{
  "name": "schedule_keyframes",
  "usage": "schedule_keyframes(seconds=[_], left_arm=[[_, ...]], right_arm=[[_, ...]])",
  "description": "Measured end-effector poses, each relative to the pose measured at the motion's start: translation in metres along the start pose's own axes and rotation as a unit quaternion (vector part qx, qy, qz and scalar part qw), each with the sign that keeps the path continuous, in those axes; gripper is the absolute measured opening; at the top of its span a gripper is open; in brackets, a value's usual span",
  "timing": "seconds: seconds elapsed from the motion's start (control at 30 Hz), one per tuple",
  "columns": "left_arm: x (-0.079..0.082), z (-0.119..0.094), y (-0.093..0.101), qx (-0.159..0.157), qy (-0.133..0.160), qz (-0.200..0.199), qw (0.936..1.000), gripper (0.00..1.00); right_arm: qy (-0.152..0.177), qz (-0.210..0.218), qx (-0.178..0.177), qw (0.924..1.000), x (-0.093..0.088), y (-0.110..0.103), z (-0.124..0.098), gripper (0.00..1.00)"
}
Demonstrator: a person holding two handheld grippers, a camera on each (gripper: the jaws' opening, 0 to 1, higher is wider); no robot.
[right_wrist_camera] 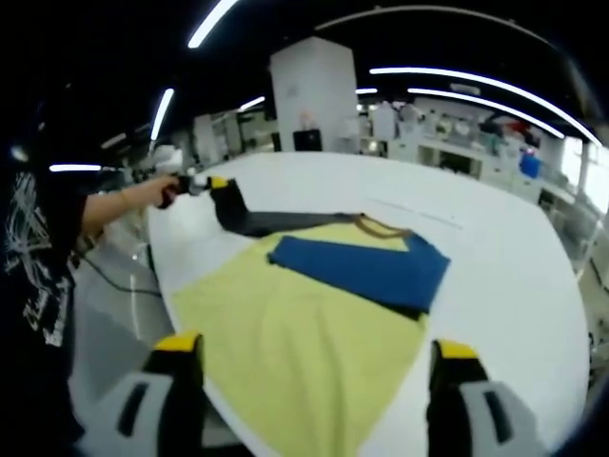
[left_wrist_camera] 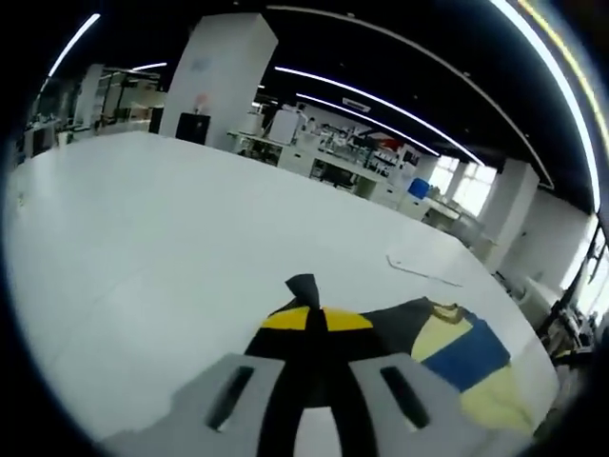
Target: Fold the garment on the visible template until the final outline fits inside the template.
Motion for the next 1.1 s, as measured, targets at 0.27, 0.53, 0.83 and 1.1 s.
schedule_keyframes(seconds=[0.27, 0.53, 0.83, 1.1], left_arm=[[0.008, 0.004, 0.039, -0.042, -0.004, 0.005, 0.9991, 0.00], [0.013, 0.004, 0.074, -0.076, -0.015, 0.055, 0.9954, 0.00], [0.011, 0.014, 0.110, -0.117, -0.035, 0.060, 0.9907, 0.00], [0.008, 0.026, 0.139, -0.143, -0.041, 0.053, 0.9874, 0.00]], right_arm=[[0.002, -0.002, 0.003, 1.0000, -0.001, -0.006, 0.000, 0.99], [0.004, -0.004, 0.006, 1.0000, -0.004, -0.008, -0.001, 0.99], [0.006, 0.000, 0.009, 0.9999, -0.007, -0.014, -0.001, 0.99], [0.002, 0.004, 0.008, 1.0000, -0.010, -0.016, -0.002, 0.99]])
Point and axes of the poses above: the point that each gripper's makers call its tool centre point, and the gripper's own axes: z roughly forward along the fingers, y roughly to its right, x roughly out of its top, the point moved 5 cm from there along -z, roughly backward along the fingers, and after that the axes turned 4 degrees about -z, right-handed, at the moved point
